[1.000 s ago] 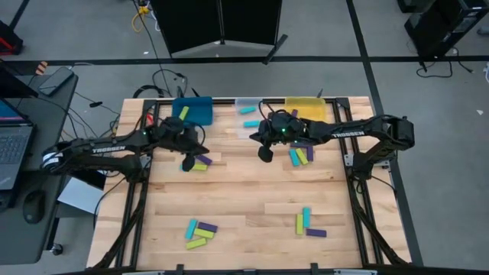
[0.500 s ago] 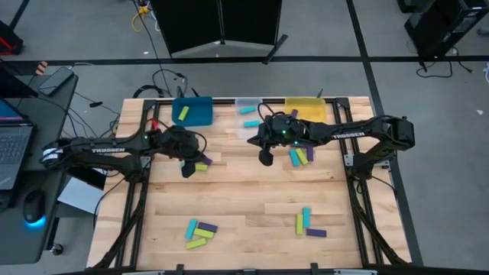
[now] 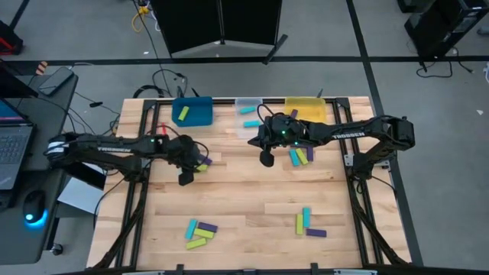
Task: Sort blocks
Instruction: Put the green block into the blue bin
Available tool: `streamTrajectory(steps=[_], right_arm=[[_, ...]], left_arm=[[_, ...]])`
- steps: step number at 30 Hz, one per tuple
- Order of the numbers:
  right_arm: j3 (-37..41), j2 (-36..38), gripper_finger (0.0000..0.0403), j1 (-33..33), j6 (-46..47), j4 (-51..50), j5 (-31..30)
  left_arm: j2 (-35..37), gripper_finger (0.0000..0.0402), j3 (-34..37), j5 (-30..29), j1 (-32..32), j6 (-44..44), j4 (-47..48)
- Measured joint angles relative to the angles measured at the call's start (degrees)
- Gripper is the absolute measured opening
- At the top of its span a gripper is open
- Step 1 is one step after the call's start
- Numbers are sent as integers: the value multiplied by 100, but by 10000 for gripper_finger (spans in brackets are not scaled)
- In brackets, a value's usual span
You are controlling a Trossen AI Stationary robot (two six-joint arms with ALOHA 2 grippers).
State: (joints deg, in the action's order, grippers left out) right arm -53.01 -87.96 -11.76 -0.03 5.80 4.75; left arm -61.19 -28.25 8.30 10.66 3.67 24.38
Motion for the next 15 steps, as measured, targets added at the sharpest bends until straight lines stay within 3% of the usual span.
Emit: streamTrajectory(steps=[8,15], right_arm=[[0,0,9,137,-16,-55,0],[-2,-1,9,228,-132,-150,-2]], left_arm=[[-1074,160,-773,-678,-70,-830,615],[-1692,160,-974,-637,-70,-1081,1089]])
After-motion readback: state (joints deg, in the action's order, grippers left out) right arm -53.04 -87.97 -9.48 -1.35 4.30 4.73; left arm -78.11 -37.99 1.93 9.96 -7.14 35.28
